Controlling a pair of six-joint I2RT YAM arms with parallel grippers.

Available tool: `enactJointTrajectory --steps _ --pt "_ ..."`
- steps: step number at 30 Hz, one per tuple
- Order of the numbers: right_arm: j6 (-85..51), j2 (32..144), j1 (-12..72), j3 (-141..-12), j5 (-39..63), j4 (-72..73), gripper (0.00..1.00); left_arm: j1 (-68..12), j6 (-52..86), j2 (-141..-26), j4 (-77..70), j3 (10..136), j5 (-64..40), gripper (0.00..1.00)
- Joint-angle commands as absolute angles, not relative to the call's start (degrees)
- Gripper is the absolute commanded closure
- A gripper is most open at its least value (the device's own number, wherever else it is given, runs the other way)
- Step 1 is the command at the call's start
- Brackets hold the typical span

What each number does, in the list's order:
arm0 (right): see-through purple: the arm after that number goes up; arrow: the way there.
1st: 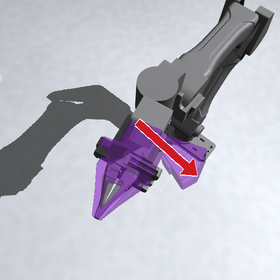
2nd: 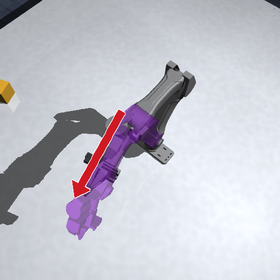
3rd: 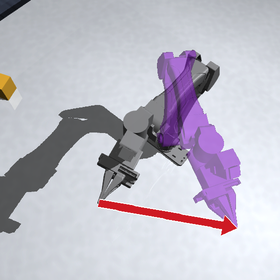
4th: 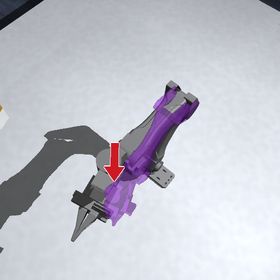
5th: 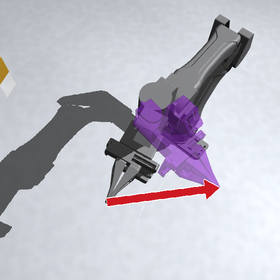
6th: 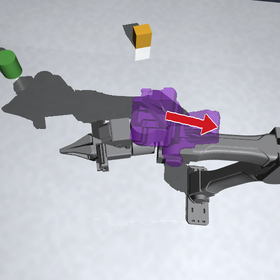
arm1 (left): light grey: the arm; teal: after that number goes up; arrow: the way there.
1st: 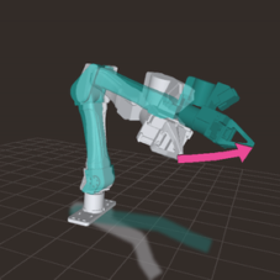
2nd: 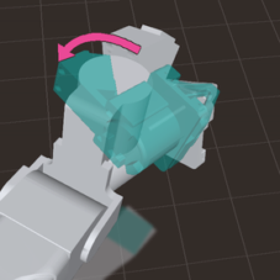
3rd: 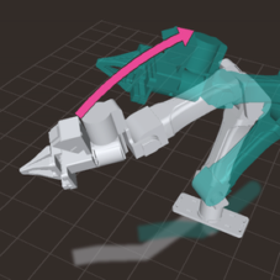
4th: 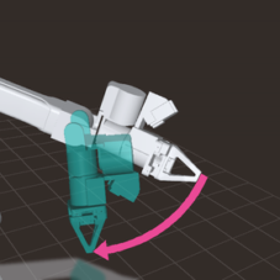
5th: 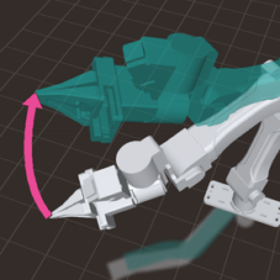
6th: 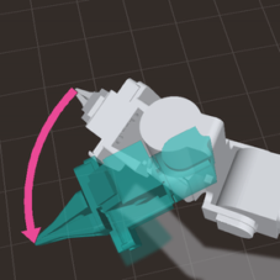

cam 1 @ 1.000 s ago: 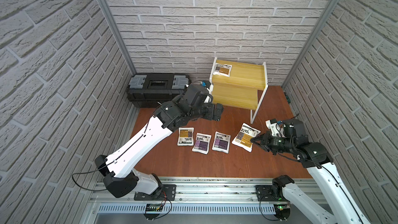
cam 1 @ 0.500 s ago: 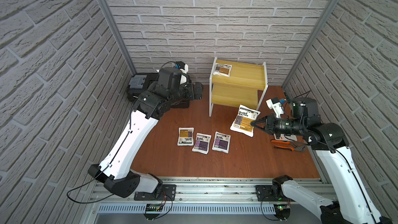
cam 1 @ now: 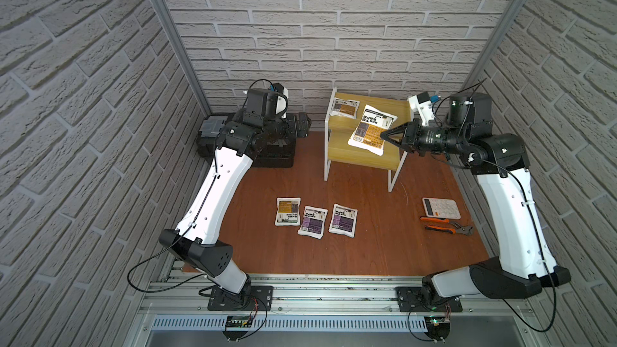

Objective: Place the bagged coffee beans on the shelf by color
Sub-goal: Place the bagged coffee beans on the shelf.

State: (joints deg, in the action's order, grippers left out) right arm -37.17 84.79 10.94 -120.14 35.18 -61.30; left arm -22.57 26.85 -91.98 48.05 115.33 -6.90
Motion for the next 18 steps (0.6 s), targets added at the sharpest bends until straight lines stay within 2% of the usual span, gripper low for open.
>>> enactJointTrajectory --steps 1,18 --pt "-35.34 88.11 9.66 -124.89 33.71 -61.95 0.98 -21.43 25.56 -93.21 46.15 118.22 -9.0 0.01" --pt "-36.04 96.18 2.16 -127.44 33.75 -57.92 0.98 -20.65 22.1 -100.25 48.98 125.14 -10.74 0.01"
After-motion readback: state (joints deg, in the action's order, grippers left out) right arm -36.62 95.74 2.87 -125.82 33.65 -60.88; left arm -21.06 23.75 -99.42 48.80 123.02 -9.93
